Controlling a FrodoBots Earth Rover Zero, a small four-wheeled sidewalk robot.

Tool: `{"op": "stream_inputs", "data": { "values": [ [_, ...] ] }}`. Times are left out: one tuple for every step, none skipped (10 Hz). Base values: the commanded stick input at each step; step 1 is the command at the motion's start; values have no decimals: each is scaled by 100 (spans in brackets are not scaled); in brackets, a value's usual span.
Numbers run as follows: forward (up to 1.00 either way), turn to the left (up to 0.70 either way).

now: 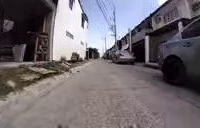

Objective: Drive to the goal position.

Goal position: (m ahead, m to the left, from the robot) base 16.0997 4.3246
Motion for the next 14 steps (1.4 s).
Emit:
{"op": "stream_inputs", "data": {
  "values": [
    [100, -38],
    [100, -34],
    [100, -10],
    [100, 2],
    [100, 2],
    [100, 2],
    [100, 2],
    [100, 2],
    [100, 2],
    [100, 2],
    [100, 2],
    [100, 2],
    [100, 2],
    [100, 2]
  ]
}}
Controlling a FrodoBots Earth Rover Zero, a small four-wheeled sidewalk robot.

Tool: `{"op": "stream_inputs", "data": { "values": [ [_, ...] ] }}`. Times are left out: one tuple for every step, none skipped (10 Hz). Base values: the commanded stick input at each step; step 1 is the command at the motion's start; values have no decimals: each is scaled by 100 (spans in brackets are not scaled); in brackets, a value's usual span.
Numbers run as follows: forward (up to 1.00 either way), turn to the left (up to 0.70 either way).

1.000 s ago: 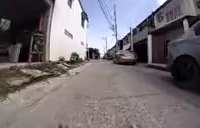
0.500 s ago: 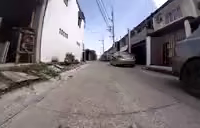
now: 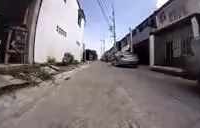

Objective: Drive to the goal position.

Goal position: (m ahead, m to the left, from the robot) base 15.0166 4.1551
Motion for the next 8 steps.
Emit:
{"op": "stream_inputs", "data": {
  "values": [
    [100, 2],
    [100, 2],
    [100, 2],
    [100, 2],
    [100, 2],
    [100, 2],
    [100, 2],
    [100, 2]
  ]
}}
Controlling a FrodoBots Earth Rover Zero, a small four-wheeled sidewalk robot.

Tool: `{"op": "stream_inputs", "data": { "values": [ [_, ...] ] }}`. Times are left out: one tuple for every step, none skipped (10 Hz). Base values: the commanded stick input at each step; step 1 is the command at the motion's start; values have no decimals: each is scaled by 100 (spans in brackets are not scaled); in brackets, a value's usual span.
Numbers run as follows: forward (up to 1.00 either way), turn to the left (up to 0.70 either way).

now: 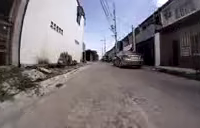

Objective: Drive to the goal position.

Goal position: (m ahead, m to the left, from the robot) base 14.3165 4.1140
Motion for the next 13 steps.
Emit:
{"op": "stream_inputs", "data": {
  "values": [
    [100, 2],
    [100, 2],
    [100, 2],
    [100, 2],
    [100, 2],
    [100, 2],
    [100, 2],
    [100, 2],
    [100, 2],
    [100, 2],
    [100, 2],
    [100, 2],
    [100, 2]
  ]
}}
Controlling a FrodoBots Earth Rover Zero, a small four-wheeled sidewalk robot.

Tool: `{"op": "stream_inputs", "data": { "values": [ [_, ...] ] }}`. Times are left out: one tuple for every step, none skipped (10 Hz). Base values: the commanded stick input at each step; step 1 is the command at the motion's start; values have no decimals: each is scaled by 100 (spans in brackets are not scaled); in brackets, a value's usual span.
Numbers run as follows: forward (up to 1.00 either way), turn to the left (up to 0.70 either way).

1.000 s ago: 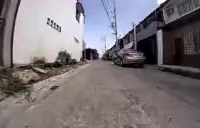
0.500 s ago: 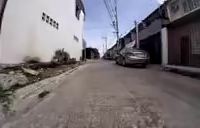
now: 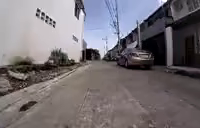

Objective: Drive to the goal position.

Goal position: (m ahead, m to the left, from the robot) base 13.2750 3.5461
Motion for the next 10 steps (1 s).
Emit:
{"op": "stream_inputs", "data": {
  "values": [
    [100, 2],
    [100, 2],
    [100, 2],
    [100, 2],
    [100, 2],
    [100, 2],
    [100, 2],
    [100, 2],
    [100, 2],
    [100, 2]
  ]
}}
